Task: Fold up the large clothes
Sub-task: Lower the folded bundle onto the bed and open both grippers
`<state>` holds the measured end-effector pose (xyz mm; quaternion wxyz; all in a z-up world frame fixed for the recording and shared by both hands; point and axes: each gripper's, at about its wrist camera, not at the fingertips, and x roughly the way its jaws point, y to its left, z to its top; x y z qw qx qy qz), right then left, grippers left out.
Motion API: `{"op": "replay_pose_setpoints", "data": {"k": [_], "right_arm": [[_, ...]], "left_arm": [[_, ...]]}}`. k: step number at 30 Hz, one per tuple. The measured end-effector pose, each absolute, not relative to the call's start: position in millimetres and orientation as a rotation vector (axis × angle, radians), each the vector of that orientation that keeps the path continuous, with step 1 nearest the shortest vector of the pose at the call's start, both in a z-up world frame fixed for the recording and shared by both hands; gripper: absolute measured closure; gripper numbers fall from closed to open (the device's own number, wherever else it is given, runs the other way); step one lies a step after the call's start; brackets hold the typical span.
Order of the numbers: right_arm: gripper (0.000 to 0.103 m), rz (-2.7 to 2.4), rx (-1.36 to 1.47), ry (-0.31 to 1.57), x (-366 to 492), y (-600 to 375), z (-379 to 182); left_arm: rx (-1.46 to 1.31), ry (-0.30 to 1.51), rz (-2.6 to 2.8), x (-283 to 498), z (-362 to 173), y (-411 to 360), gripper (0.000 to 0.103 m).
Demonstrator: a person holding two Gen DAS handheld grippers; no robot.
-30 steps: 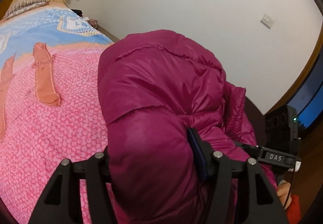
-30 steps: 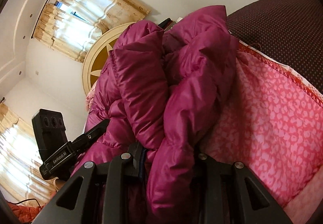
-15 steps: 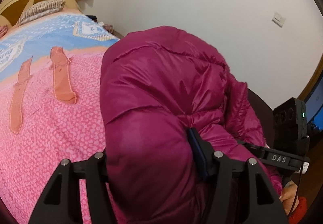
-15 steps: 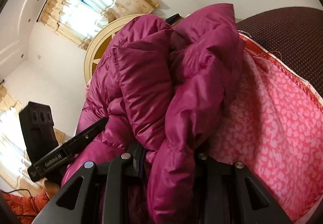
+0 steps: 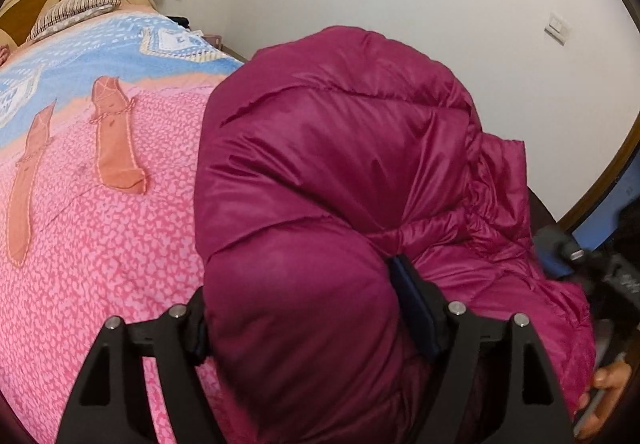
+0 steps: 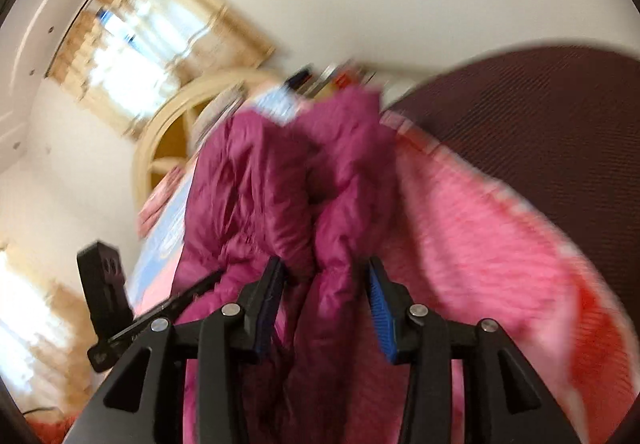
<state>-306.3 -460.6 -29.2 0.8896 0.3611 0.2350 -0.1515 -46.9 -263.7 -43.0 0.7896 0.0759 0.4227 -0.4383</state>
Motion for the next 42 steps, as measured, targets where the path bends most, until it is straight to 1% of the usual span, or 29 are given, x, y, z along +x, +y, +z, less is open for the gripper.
{"op": "replay_pose_setpoints", "data": {"k": [4, 7, 9, 12, 17, 20, 22, 24, 29, 32, 34, 36, 37, 38, 40, 42], "right_arm": [[0.060, -0.258, 0.590, 0.454, -296, -434, 20], [0.060, -0.216, 0.548, 0.497, -269, -428, 32], [0.060, -0.238, 0.519, 0.550, -245, -429, 28], [0.060, -0.306, 0.563, 0.616, -226, -438, 4], [0.062, -0.385, 0.683, 0.627, -236, -450, -37], [0.062, -0.432, 0.764, 0.581, -250, -450, -63], [0.062, -0.471, 0.828, 0.522, -263, -448, -71], [0.062, -0.513, 0.801, 0.499, -265, -439, -71], [0.062, -0.533, 0.767, 0.516, -264, -434, -65], [0.060, -0.543, 0.785, 0.475, -277, -422, -53], [0.060, -0.539, 0.772, 0.403, -302, -408, -35], [0.060, -0.546, 0.743, 0.375, -320, -394, -21], [0.057, -0.554, 0.720, 0.379, -327, -385, -15], [0.051, -0.555, 0.706, 0.383, -333, -379, -13], [0.044, -0.567, 0.648, 0.401, -344, -360, -6], [0.039, -0.580, 0.592, 0.415, -346, -347, 2]], "left_arm": [[0.215, 0.877, -0.909, -47, -38, -275, 0.023], [0.273, 0.839, -0.891, -60, -31, -280, 0.023], [0.298, 0.823, -0.889, -65, -29, -282, 0.023], [0.300, 0.827, -0.892, -65, -29, -281, 0.023], [0.321, 0.809, -0.905, -63, -31, -279, 0.018], [0.361, 0.788, -0.897, -66, -31, -283, 0.010], [0.377, 0.781, -0.884, -67, -31, -285, 0.002], [0.371, 0.799, -0.870, -63, -32, -285, 0.000], [0.374, 0.837, -0.845, -58, -26, -281, 0.000], [0.402, 0.772, -0.841, -67, -12, -267, 0.001], [0.427, 0.716, -0.833, -73, -6, -259, 0.001], [0.436, 0.664, -0.833, -81, 0, -251, 0.001], [0.431, 0.646, -0.835, -86, 2, -245, 0.001], [0.424, 0.640, -0.835, -89, 3, -241, 0.001], [0.404, 0.635, -0.840, -95, 6, -232, 0.001], [0.388, 0.625, -0.845, -99, 7, -223, 0.000]]}}
